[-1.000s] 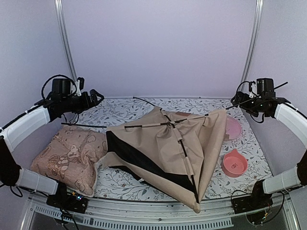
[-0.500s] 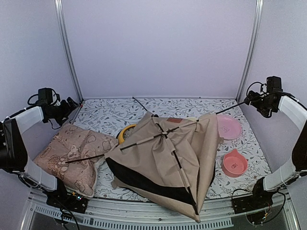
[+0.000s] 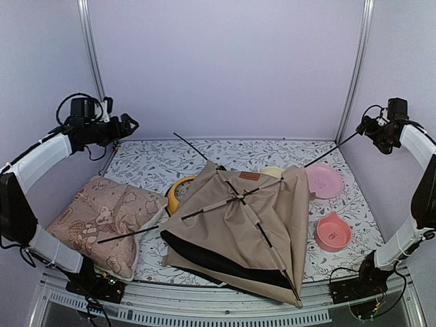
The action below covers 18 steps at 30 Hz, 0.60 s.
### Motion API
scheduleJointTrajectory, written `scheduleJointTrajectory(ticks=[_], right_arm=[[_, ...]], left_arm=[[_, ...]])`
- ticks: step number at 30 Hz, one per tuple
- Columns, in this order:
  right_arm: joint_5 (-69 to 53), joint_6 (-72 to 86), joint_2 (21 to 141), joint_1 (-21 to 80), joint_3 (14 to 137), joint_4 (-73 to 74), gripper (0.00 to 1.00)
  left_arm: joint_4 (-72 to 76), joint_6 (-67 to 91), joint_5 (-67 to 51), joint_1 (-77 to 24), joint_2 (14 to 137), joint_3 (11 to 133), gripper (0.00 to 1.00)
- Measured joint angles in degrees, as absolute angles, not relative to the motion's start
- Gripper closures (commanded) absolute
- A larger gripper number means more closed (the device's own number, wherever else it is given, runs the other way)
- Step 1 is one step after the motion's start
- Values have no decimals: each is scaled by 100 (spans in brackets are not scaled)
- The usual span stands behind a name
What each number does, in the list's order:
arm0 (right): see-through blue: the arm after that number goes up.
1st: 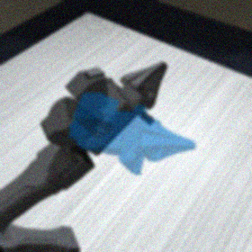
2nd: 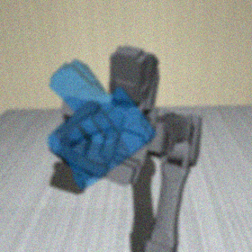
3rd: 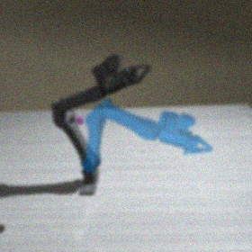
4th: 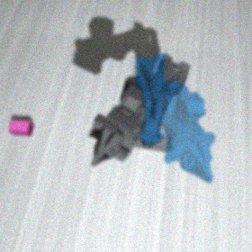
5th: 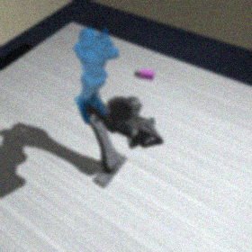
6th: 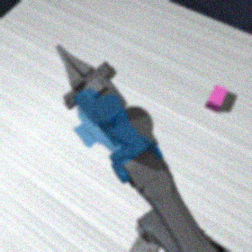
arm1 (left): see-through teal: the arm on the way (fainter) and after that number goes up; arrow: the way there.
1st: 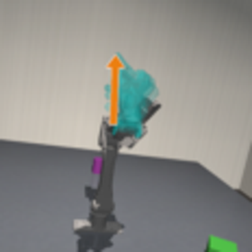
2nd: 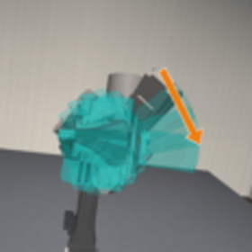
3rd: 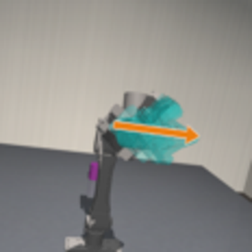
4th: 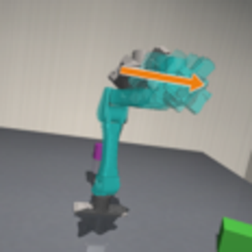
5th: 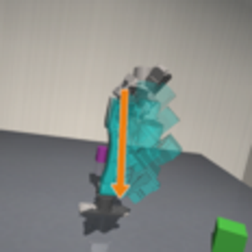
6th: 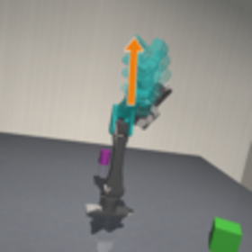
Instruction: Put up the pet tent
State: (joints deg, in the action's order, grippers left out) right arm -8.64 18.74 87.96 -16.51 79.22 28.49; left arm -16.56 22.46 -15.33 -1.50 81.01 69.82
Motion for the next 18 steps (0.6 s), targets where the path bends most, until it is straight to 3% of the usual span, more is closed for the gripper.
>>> scheduleJointTrajectory(ticks=[9, 18], right_arm=[[-742, 1758, 8997, -1651, 8195, 2877, 1], [-740, 1662, 9006, -1651, 8215, 2917, 1]], left_arm=[[-1874, 1275, -1737, -3070, 8488, 6851, 12], [-2447, 593, -1717, -4322, 9898, 7297, 21]])
